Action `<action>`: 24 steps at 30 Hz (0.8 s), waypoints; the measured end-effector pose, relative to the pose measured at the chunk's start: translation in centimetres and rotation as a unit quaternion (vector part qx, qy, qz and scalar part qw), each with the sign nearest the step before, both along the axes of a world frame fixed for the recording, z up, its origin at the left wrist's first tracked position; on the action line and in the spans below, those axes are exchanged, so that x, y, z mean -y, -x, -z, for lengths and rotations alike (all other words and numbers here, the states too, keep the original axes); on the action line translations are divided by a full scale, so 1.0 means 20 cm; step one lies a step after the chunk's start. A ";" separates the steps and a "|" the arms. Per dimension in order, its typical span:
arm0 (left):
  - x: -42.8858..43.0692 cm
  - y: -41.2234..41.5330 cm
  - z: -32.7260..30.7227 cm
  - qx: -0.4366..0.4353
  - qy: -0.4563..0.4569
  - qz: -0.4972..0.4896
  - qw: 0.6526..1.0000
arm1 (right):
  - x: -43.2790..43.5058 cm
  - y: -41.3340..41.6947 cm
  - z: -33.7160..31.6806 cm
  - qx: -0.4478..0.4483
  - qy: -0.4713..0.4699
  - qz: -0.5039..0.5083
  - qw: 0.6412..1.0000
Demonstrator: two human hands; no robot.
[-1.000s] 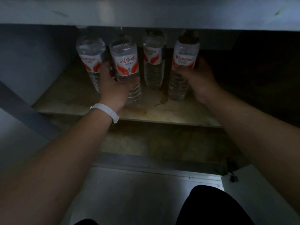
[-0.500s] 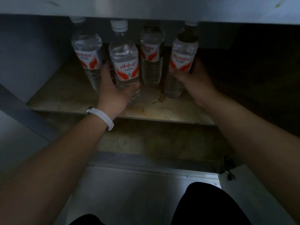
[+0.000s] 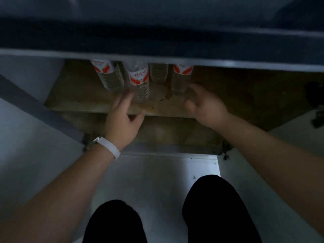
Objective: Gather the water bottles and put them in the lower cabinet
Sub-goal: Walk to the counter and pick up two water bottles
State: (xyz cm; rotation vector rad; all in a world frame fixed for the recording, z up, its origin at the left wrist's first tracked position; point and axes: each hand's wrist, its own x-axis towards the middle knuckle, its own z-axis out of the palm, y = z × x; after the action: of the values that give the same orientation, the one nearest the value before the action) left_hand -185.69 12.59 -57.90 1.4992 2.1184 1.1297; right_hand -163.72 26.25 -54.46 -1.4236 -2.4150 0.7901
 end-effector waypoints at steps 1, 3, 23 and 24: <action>0.06 -0.01 -0.05 -0.033 0.015 0.012 0.999 | 0.04 -0.02 -0.06 0.041 -0.031 -0.035 0.998; 0.16 -0.01 -0.16 -0.095 0.048 0.036 0.994 | 0.12 -0.06 -0.20 0.089 -0.047 -0.085 0.991; 0.83 -0.33 -1.72 -0.279 0.178 0.109 0.937 | 0.80 -0.37 -1.80 0.244 -0.053 -0.245 0.937; 0.83 -0.35 -1.78 -0.280 0.163 0.110 0.940 | 0.83 -0.39 -1.87 0.247 -0.064 -0.241 0.936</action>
State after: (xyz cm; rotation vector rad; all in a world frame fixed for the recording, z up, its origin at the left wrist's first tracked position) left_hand -178.71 -4.08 -22.38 1.9829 2.2446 0.2597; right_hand -155.93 9.72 -17.05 -1.0817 -3.2055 0.3687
